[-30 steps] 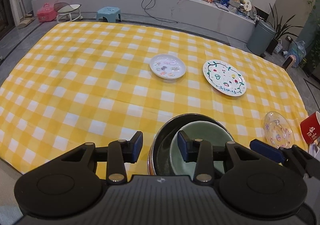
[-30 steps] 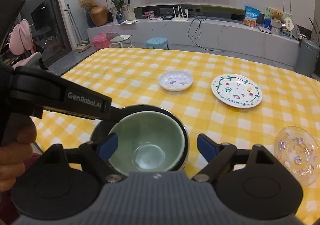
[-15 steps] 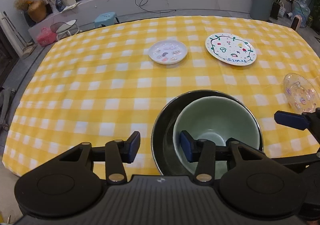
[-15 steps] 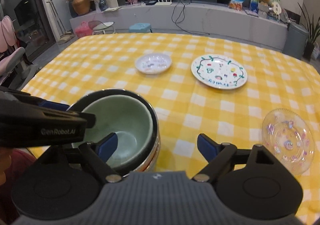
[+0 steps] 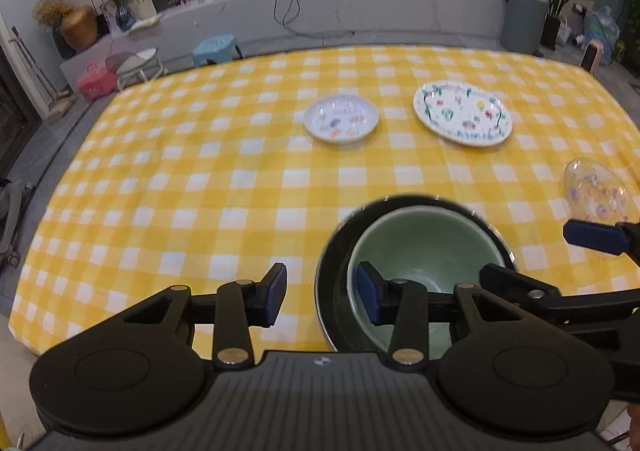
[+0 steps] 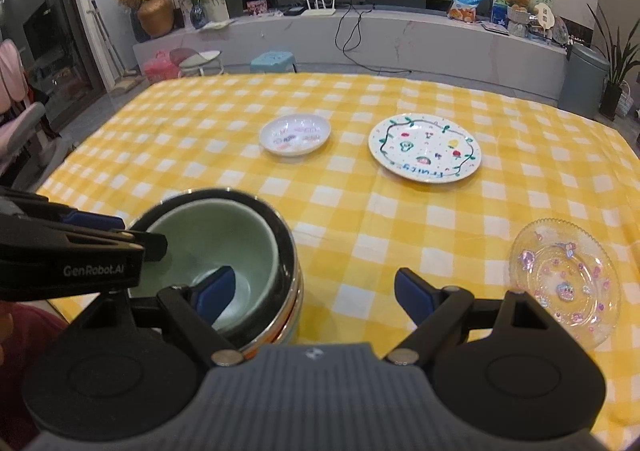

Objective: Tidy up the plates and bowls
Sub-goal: 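Move both tools to the clear decorated glass plate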

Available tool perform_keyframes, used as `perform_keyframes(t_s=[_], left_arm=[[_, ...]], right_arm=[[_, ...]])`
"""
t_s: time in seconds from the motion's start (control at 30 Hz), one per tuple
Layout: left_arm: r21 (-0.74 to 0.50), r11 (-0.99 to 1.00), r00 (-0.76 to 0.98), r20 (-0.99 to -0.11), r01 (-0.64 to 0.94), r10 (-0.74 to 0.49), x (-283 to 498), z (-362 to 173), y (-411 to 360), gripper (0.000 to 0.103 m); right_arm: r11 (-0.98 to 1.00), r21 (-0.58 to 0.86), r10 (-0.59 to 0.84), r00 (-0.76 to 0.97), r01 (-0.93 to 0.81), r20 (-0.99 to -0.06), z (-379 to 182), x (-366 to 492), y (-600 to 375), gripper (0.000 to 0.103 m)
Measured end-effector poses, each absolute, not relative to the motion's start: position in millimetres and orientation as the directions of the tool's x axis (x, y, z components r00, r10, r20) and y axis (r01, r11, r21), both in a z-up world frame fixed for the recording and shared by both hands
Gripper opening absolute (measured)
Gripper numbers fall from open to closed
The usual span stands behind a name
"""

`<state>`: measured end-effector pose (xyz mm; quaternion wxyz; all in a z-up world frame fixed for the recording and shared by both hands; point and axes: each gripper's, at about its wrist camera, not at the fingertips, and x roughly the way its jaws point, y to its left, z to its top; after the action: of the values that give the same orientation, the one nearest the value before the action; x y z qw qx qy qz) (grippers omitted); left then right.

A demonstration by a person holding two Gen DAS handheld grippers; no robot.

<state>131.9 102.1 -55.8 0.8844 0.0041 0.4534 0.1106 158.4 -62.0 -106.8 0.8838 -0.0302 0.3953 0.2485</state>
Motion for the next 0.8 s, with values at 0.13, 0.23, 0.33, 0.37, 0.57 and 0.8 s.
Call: perform_keyframes(t_s=[0.13,0.23,0.33,0.37,0.57,0.8], left_arm=[[0.046,0.981,0.619,-0.77,-0.19,0.155,126,-42,105,0.049],[-0.003,0.98,0.65,-0.749,-0.197,0.128,123,-31,108,0.049],[-0.034,0.978,0.682,-0.722,-0.206,0.118,119,-19,108,0.05],[-0.044,0.978,0.693,-0.712,-0.204,0.113,118,-15,107,0.051],[-0.151,0.977,0.739,-0.673,-0.152,0.01,117,-1,96,0.052],[-0.194,0.977,0.744,-0.666,-0.091,-0.063,125,-1,63,0.054]], right_arm=[[0.872,0.194,0.446,0.567,-0.449,-0.693,-98,159,-78,0.085],[0.874,0.229,0.458,0.571,-0.427,-0.681,-89,161,-92,0.085],[0.879,0.255,0.46,0.574,-0.403,-0.677,-77,165,-109,0.085],[0.882,0.262,0.458,0.577,-0.392,-0.677,-73,166,-116,0.085],[0.898,0.261,0.432,0.6,-0.354,-0.673,-47,183,-165,0.085],[0.938,0.252,0.348,0.639,-0.24,-0.686,-45,212,-238,0.085]])
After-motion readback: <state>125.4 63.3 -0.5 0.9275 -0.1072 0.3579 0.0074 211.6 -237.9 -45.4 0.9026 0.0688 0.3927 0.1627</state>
